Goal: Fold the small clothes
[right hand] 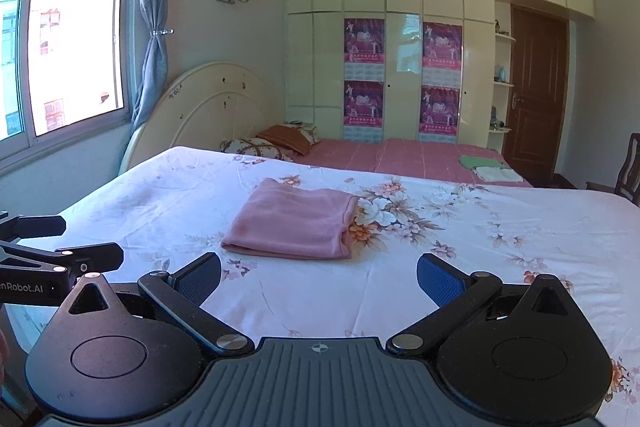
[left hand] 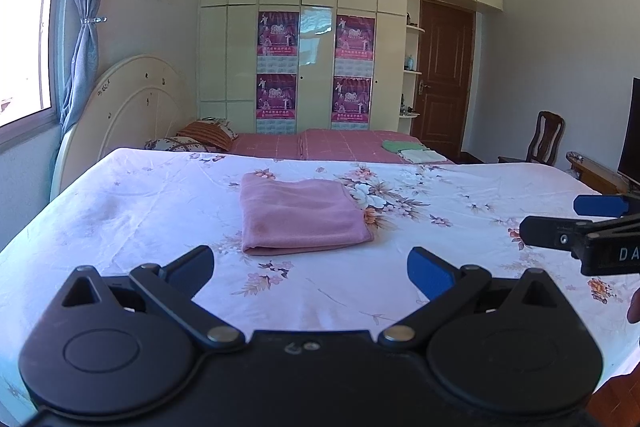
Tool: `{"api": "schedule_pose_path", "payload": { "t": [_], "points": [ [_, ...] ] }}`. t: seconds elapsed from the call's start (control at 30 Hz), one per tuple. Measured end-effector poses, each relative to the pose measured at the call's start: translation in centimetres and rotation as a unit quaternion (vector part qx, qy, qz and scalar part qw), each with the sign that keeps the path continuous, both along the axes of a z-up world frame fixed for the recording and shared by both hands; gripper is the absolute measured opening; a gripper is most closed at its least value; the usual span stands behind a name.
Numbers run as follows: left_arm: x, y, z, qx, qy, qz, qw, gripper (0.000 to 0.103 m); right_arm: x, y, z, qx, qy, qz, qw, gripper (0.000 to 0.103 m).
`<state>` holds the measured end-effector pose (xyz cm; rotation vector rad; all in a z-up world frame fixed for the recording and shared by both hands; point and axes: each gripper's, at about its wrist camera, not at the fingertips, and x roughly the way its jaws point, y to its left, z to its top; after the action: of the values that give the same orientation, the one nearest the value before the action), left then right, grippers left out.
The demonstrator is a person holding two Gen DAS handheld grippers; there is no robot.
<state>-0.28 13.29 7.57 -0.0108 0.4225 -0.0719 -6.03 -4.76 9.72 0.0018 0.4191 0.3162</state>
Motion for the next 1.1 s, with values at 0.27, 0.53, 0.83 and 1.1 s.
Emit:
{"api": "schedule_pose_path", "payload": {
  "t": [0.27, 0.53, 0.83, 1.1],
  "points": [
    [0.07, -0.24, -0.19, 0.001, 0.0, 0.004, 1.0, 0.102, -0.07, -0.12, 0.12, -0.002, -0.002, 0.002, 1.0, 0.103],
    [0.03, -0.28, -0.21, 0.0, 0.0, 0.004, 1.0, 0.102, -0.09, -0.12, 0.01, -0.003, -0.001, 0.001, 1.0, 0.103],
    [0.16, -0.23, -0.18, 0.002, -0.002, 0.004, 1.0, 0.102, 0.03, -0.32, 0.01, -0.002, -0.004, -0.001, 1.0, 0.103],
    [0.33, -0.17, -0.22, 0.003, -0.003, 0.001, 1.0, 0.102, 0.02, -0.3, 0.05, -0.003, -0.005, -0.001, 1.0, 0.103]
  ]
}}
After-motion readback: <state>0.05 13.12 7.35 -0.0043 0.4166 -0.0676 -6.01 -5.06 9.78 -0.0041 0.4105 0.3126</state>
